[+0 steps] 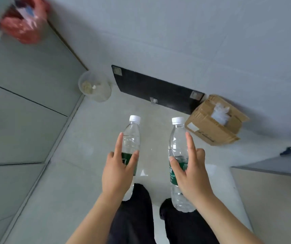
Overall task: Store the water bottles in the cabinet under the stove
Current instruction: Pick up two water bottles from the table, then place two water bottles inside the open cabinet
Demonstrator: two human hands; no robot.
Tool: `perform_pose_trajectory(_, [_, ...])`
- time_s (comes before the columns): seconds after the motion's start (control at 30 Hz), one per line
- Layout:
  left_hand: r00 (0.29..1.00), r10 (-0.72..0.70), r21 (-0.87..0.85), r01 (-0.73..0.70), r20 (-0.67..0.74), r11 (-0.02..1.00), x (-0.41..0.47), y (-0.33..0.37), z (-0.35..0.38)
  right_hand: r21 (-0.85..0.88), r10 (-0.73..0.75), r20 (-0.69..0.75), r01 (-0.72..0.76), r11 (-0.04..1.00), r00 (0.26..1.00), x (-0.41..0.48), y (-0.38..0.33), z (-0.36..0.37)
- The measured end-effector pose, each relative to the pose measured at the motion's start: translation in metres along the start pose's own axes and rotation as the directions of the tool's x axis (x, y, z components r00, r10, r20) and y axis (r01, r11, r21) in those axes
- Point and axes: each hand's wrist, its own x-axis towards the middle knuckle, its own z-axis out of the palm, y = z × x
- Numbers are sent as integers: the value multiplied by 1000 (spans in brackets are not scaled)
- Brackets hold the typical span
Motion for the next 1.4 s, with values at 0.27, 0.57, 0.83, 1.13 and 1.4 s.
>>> perform_pose_trajectory(0.27, [961,-39,-117,7,-273,993,-65,15,-156,31,-208,87,206,978,974,-32,-174,-19])
perform_pose_trajectory(0.57, [876,-154,-168,85,-458,982,-88,-85,-281,41,-422,296,430,902,857,-57,-304,92])
perform_pose_trajectory(0.83, [635,-519,-479,254,-572,840,-121,-169,-327,83,-493,625,576,813,605,-80,-374,209])
perform_pose_trajectory(1.13, [137,-863,-780,377,-487,500,-167,-231,-339,235,-398,914,703,671,74,-114,-431,333])
perform_pose_trajectory(1.4, [-407,-889,-964,238,-208,117,-216,-225,-299,467,-134,878,760,452,-459,-188,-453,393])
